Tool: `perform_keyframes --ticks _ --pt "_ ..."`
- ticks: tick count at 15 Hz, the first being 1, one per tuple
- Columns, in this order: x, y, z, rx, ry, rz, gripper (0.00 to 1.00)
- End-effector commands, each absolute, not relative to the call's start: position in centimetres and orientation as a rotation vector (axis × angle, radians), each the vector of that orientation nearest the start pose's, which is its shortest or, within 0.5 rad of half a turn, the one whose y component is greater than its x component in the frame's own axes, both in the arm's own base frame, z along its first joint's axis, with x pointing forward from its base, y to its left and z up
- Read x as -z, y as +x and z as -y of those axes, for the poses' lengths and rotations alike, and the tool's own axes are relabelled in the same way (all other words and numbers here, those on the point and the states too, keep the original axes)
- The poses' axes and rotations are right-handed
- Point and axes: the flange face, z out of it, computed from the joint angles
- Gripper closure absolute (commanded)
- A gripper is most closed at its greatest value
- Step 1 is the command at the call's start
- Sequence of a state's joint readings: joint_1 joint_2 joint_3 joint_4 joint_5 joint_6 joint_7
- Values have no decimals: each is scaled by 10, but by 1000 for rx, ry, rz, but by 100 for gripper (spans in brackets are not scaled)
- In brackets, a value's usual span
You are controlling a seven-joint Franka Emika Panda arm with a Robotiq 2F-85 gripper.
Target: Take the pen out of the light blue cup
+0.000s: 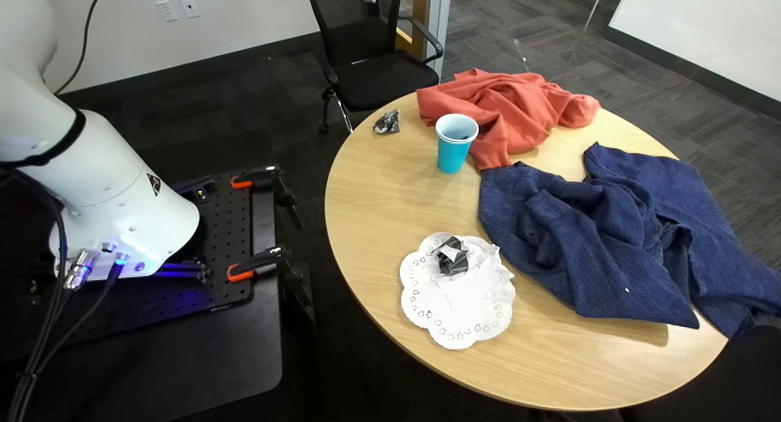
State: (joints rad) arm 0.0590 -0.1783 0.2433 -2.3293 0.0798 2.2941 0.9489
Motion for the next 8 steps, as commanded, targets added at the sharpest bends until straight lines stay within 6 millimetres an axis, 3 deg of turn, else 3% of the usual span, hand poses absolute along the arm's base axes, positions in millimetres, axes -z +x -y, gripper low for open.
perform_keyframes --ticks 1,5,8 --pt "-402 495 -160 178 -2829 -1201 0" --pt "-380 514 -158 209 -2841 -1342 0" --pt "-372 526 -158 176 -2834 -1345 0"
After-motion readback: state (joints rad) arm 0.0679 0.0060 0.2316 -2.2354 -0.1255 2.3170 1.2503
